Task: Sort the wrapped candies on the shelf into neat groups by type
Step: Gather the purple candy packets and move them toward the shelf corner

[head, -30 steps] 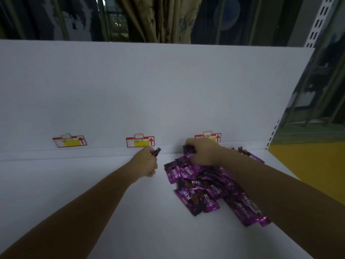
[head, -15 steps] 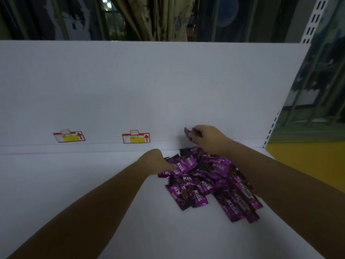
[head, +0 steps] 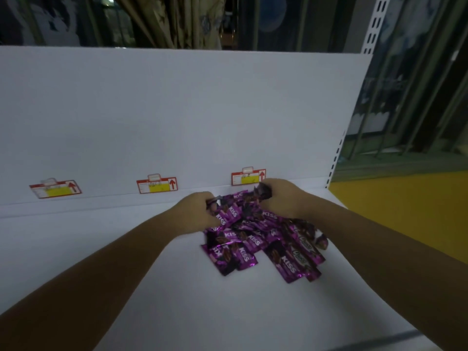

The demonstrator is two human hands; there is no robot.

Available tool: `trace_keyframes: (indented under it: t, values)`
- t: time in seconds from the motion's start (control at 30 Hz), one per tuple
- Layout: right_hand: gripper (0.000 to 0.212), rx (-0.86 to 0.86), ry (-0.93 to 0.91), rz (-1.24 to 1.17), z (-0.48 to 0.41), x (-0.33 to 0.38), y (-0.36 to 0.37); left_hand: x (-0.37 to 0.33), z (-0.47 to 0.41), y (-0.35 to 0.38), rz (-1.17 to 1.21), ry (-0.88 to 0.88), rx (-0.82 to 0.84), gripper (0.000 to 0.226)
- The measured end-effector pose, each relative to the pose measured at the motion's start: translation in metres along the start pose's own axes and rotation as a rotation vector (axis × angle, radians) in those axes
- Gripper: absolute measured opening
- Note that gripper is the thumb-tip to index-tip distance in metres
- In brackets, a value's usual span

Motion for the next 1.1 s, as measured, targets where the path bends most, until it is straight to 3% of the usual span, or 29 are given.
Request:
trace_keyframes:
  t: [0.17, 0.23, 0.4, 0.53, 0.7, 0.83, 1.0, 1.1]
  values:
    - [0.035, 0.111, -0.062, 0.409, 0.007, -0.010, 0.020, -0.019, 0.010, 0.024, -0.311, 0.167, 0.153, 0.033]
    - [0.037, 0.098, -0.062, 0.433, 0.007, -0.010, 0.023, -0.020, 0.014, 0.030, -0.391, 0.219, 0.167, 0.034]
    - [0.024, -0.023, -0.014, 0.216, 0.008, -0.005, 0.006, -0.023, 0.017, 0.034, -0.410, 0.245, 0.171, 0.042]
    - [0.028, -0.174, 0.043, 0.011, 0.004, -0.003, -0.026, -0.023, 0.018, 0.034, -0.359, 0.204, 0.213, 0.029]
    - [0.024, -0.154, 0.157, -0.263, -0.002, -0.013, -0.035, -0.016, 0.023, 0.028, -0.307, 0.093, 0.293, 0.018]
    - [0.013, -0.088, 0.109, -0.251, -0.007, -0.005, -0.014, -0.007, 0.025, 0.011, -0.232, -0.023, 0.257, 0.015]
    - [0.020, -0.030, 0.029, -0.166, -0.013, 0.011, 0.018, 0.019, 0.034, -0.019, -0.137, -0.186, 0.089, 0.019]
    - [0.015, 0.029, -0.094, -0.109, -0.013, 0.034, 0.044, 0.034, 0.051, -0.034, -0.307, -0.182, 0.016, 0.029]
Point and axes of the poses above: each hand's wrist, its own z-axis away from the middle knuckle, its own y-axis out of the palm, x = y × z, the point moved 8 cm from there along -z, towards the middle knuckle, and after that the axes turned 12 degrees about -x, right-handed, at the moved point
